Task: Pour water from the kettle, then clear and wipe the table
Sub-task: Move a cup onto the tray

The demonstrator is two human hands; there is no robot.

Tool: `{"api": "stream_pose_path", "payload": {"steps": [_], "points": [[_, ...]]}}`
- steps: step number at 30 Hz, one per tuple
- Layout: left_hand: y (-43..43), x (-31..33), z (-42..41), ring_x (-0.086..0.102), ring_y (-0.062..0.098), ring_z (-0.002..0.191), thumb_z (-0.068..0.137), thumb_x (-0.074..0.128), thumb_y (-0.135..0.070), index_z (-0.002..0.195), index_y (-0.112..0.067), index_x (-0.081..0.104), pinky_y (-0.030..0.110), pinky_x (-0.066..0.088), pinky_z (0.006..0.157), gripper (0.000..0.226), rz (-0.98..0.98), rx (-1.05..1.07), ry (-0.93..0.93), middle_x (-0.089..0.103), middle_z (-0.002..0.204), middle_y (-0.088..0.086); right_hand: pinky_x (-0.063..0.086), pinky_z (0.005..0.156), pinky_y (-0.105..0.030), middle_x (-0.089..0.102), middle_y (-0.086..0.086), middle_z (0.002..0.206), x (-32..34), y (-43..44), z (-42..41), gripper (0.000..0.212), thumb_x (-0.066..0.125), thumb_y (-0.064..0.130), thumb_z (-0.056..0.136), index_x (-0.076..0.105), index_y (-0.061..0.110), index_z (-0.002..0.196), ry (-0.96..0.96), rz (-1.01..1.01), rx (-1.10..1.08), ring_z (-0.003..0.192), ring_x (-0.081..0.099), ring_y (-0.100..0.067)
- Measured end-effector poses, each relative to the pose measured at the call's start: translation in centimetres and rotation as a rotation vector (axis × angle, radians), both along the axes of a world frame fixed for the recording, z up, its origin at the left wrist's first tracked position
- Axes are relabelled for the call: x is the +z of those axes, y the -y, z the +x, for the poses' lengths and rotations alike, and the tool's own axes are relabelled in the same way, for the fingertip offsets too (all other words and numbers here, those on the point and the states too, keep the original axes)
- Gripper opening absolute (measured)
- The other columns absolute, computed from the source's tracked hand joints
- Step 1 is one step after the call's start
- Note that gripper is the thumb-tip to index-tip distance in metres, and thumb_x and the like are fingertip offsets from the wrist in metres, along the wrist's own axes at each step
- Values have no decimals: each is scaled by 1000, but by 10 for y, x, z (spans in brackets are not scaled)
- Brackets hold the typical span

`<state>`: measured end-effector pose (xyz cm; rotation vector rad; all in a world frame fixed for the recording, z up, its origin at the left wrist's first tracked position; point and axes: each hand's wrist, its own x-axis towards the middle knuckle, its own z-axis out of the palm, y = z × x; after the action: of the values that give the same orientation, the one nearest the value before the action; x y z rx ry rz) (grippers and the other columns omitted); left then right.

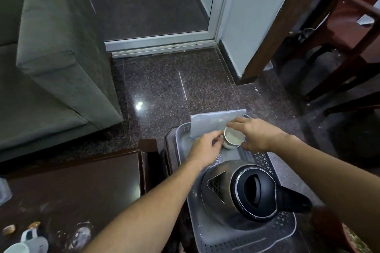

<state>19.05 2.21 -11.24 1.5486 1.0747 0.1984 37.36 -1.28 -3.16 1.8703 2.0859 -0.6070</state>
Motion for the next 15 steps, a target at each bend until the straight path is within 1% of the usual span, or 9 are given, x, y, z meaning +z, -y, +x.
{"api": "stream_pose_path", "payload": {"steps": [4,6,10,12,15], "points": [[0,-2,3,72,25,105,102,55,-17,138,-37,61,46,57,92,41,-17,17,10,74,115,-7,50,96,-37,51,-2,151,-3,4,4,68,70,30,85,50,18,149,21,54,22,124,61,-29],[0,-3,3,72,26,105,102,53,-14,139,-35,61,45,57,92,43,-24,14,11,73,115,-7,51,97,-38,48,-1,154,-6,5,4,69,69,28,86,47,18,151,30,64,21,127,59,-28],[-1,-4,2,72,22,104,102,55,-16,138,-33,61,43,58,88,40,-32,7,7,72,116,-9,51,100,-39,46,-1,156,-4,8,4,73,73,32,86,46,18,152,33,82,39,131,56,-27],[-1,-1,-2,72,21,101,101,56,-19,135,-30,63,41,58,86,36,-23,13,13,73,115,-8,55,96,-40,52,-2,150,5,10,8,70,77,34,83,53,18,147,28,125,56,124,61,-26],[-3,3,-21,73,21,97,100,58,-19,132,-24,66,41,60,94,34,12,48,26,75,112,-3,60,79,-43,64,-3,123,26,12,10,53,80,32,79,67,20,129,30,211,66,101,69,-28]]}}
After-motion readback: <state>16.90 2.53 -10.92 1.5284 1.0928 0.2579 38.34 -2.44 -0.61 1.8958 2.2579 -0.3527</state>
